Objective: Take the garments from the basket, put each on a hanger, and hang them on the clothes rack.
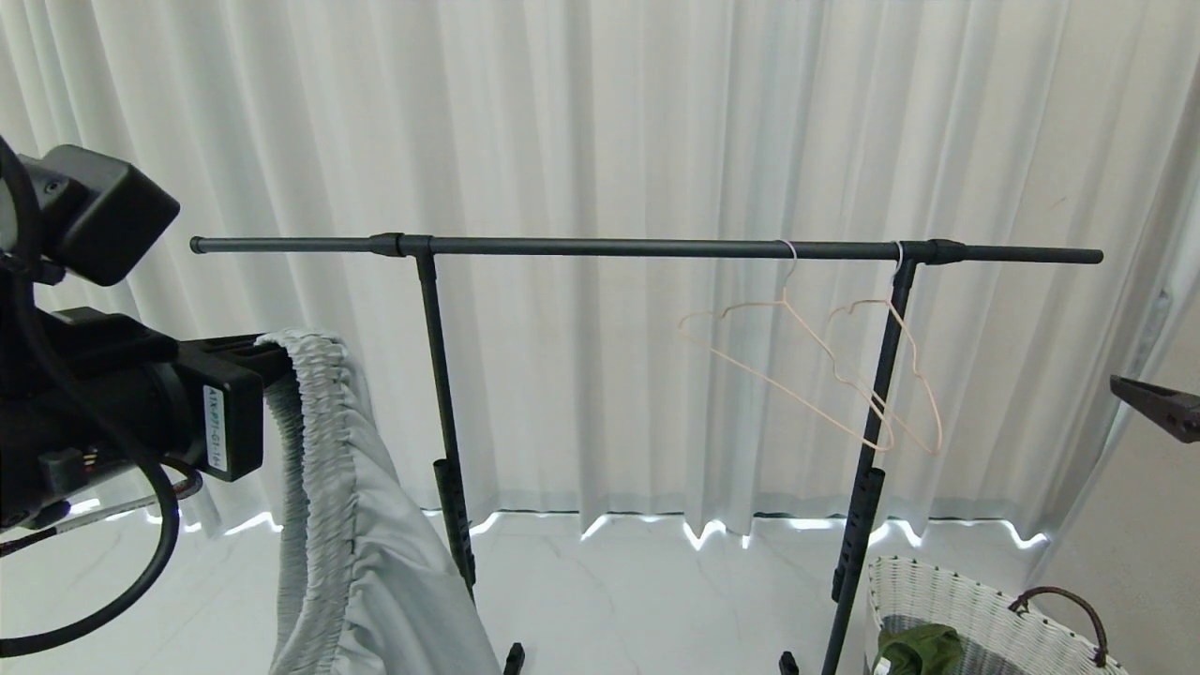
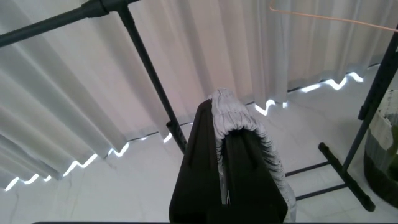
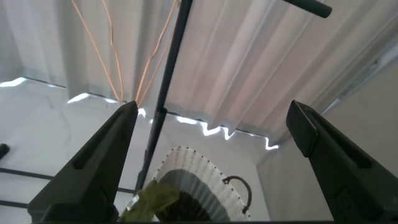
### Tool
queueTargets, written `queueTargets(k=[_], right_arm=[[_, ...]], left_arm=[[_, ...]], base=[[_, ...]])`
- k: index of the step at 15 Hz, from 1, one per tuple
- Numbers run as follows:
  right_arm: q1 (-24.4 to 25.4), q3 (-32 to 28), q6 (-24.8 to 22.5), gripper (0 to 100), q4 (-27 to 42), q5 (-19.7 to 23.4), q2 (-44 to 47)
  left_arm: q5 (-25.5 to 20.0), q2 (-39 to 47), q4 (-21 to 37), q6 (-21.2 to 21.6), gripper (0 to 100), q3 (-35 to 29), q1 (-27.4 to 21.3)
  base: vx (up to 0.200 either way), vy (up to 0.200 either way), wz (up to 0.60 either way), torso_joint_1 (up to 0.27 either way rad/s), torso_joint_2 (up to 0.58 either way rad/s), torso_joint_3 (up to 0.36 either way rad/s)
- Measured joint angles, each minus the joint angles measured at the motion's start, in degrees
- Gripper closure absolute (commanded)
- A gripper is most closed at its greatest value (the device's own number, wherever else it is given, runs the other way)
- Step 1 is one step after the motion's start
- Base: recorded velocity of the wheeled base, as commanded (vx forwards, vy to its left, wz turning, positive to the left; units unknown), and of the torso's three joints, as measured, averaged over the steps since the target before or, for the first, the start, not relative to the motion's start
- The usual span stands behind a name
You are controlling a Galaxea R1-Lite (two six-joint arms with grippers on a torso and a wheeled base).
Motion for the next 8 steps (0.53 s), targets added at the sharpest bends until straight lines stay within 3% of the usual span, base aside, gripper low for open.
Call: queueTargets(k=[7,8], right_arm=[[4.91,-2.78,3.84,0,0.57,-0.02,4.14],[5.35,-2.89,3.84,0,1.32,-0.06,4.35]], left_arm=[[0.00,-0.83,-1.40,0.20,100,0.83,0.46],[0.04,-0.85,-1.45,0.16,100,0.83,0.46]], base=[[0.000,0.000,0.00,0.000,0.00,0.000],[0.200,0.000,0.00,0.007,0.00,0.002]])
